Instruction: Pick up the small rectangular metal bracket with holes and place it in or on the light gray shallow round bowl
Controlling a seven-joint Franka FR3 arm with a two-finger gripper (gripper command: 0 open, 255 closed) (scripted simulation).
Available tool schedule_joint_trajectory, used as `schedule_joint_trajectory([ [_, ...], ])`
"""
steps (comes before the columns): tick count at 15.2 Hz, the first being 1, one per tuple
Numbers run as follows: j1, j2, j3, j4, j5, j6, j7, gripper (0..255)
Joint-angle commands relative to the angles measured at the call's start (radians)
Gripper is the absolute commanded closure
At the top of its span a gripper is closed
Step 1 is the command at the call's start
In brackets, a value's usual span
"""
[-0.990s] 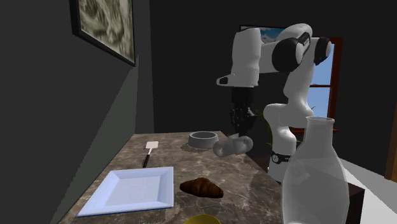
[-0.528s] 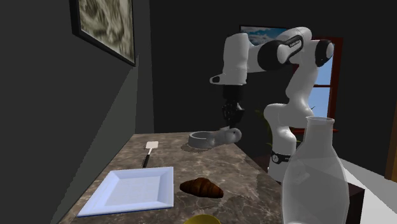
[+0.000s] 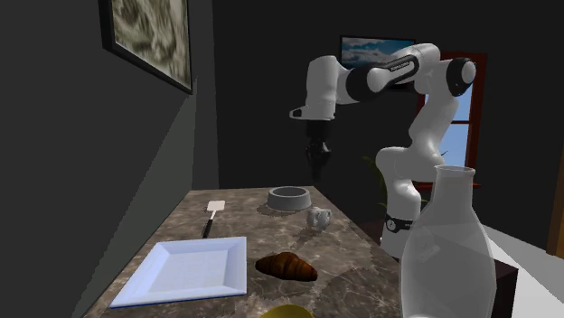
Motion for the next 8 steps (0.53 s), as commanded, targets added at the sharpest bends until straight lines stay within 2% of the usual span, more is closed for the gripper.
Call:
schedule_joint_trajectory([
  [1,0.0,0.0,0.0,0.0,0.0,0.0,0.001,0],
  [5,0.096,-0.121,-0.272,-0.253,0.129,0.263,-0.442,0],
  [8,0.208,-0.113,-0.527,-0.343,0.227,0.396,-0.799,0],
])
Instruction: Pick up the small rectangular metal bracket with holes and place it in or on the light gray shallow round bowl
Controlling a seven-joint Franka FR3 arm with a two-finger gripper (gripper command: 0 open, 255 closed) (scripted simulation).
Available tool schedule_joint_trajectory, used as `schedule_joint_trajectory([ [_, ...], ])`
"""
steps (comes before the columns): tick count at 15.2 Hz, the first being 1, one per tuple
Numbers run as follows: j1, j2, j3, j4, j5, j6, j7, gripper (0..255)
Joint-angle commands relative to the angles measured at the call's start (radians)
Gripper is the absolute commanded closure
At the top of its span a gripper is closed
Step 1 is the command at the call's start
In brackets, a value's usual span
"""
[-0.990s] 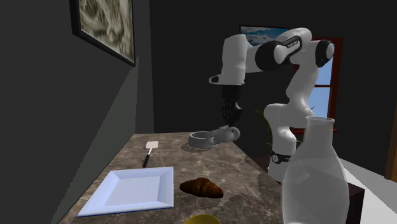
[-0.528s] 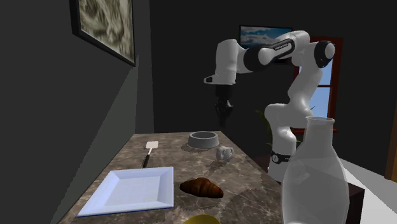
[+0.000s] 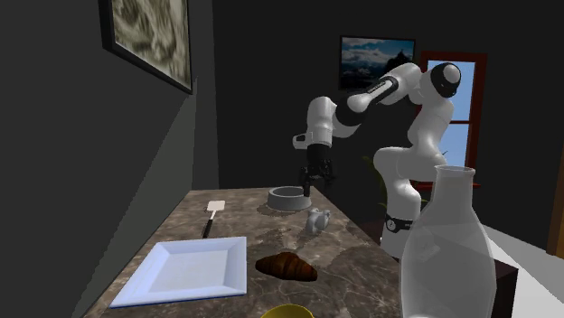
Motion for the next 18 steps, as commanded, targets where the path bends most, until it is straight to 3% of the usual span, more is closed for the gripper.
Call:
schedule_joint_trajectory([
  [1,0.051,0.009,-0.088,-0.043,0.042,0.07,-0.137,0],
  [8,0.141,0.097,-0.119,-0.069,0.109,0.199,-0.177,0],
  [15,0.141,0.097,-0.119,-0.069,0.109,0.198,-0.177,0],
  [16,0.141,0.097,-0.119,-0.069,0.109,0.198,-0.177,255],
  [18,0.142,0.098,-0.119,-0.069,0.109,0.198,-0.177,255],
])
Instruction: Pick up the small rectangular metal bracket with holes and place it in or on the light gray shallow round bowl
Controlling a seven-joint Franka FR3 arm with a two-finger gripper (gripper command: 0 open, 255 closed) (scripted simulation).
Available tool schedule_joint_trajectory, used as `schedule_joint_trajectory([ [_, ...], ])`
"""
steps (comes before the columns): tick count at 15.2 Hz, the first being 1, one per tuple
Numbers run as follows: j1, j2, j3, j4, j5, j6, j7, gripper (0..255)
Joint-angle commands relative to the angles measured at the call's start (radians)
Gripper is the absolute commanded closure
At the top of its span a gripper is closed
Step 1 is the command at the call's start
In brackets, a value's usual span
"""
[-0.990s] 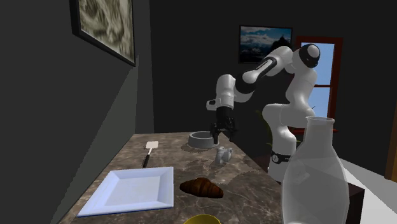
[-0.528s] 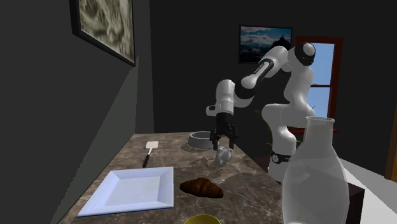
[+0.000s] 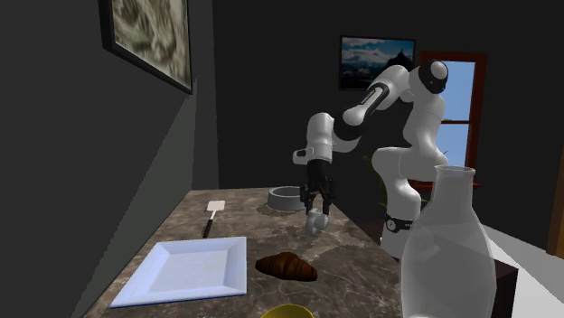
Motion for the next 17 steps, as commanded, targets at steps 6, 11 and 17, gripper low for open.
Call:
schedule_joint_trajectory([
  [6,0.002,0.006,-0.001,-0.001,0.001,0.008,0.001,255],
  [11,-0.038,-0.041,0.036,0.021,-0.029,-0.062,0.046,255],
  [17,-0.072,-0.097,0.079,0.064,-0.058,-0.158,0.105,255],
])
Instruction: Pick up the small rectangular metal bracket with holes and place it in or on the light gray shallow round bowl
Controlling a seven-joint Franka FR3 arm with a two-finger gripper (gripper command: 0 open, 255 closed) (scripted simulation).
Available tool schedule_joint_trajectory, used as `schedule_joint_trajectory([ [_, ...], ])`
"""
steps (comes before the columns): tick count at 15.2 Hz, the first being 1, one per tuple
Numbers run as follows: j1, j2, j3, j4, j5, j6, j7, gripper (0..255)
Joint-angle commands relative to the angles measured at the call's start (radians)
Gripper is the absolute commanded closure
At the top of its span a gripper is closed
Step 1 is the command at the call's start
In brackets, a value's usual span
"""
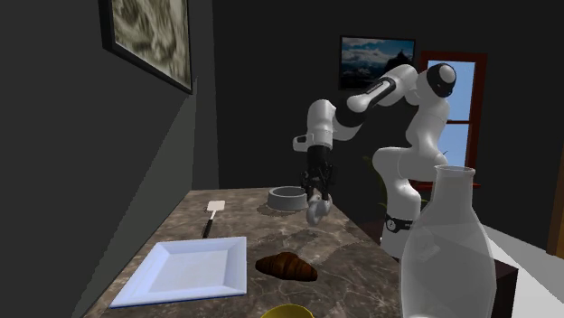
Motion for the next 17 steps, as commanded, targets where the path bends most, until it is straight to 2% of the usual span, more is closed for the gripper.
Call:
schedule_joint_trajectory([
  [1,-0.007,-0.014,0.013,0.018,-0.006,-0.031,0.019,255],
  [13,-0.033,-0.082,0.066,0.128,-0.033,-0.198,0.107,255],
  [17,-0.072,-0.044,-0.037,0.187,-0.081,-0.255,0.009,255],
])
